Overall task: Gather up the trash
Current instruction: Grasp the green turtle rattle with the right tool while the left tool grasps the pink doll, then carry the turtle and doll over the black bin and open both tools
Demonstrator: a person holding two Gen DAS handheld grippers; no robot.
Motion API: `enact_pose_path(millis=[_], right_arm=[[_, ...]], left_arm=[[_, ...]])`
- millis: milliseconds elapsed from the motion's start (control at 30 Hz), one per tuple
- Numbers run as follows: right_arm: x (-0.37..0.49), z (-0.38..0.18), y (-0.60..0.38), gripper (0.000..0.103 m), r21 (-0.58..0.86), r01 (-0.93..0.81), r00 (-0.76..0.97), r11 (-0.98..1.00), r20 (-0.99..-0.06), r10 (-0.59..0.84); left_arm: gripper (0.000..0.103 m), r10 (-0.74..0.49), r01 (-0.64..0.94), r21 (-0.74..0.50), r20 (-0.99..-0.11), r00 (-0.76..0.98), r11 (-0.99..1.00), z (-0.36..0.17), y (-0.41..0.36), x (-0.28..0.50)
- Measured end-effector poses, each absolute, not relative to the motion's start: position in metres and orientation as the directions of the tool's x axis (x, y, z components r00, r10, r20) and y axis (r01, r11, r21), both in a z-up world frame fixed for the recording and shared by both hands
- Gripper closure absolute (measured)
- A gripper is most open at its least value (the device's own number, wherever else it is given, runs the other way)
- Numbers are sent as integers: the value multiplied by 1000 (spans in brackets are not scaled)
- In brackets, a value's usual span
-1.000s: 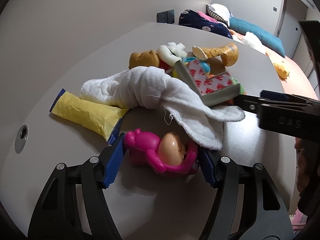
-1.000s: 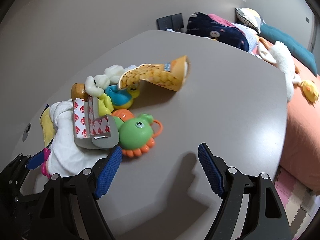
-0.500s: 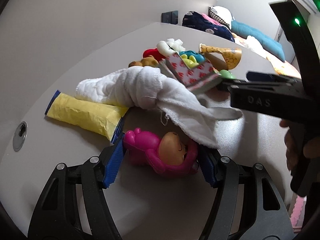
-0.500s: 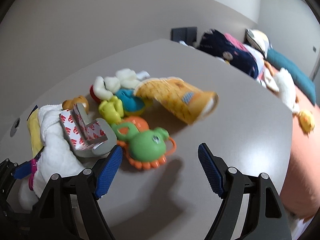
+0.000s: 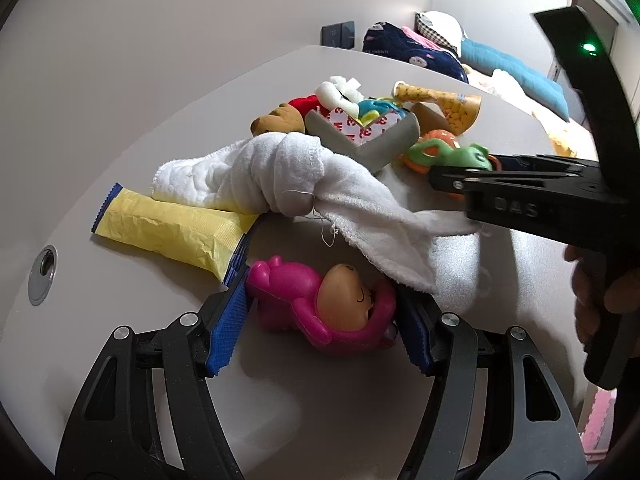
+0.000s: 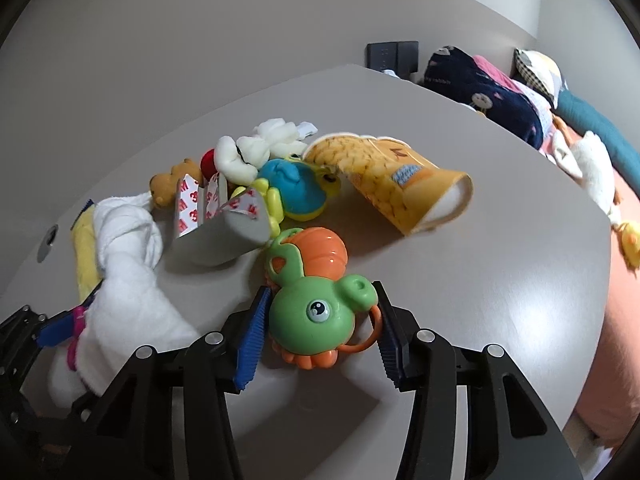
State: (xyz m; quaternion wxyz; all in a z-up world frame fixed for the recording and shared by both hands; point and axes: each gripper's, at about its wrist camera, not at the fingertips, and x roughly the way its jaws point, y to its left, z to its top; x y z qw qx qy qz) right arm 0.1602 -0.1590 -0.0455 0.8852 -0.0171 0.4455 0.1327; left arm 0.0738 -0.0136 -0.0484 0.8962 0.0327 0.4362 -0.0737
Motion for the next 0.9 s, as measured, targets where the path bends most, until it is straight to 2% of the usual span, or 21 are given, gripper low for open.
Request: enact_pose_path(millis=[500,900], right_arm=[[98,-20,-214,52,200,-209,594,957,-752,287],[39,-7,-287,52,223,-113,647,968,-723,242]], left_arm=[[38,-132,192,-12,-767,627,981,-30,-44,37],[38,-206,306,-7,-755,623,952,-17,-113,26]])
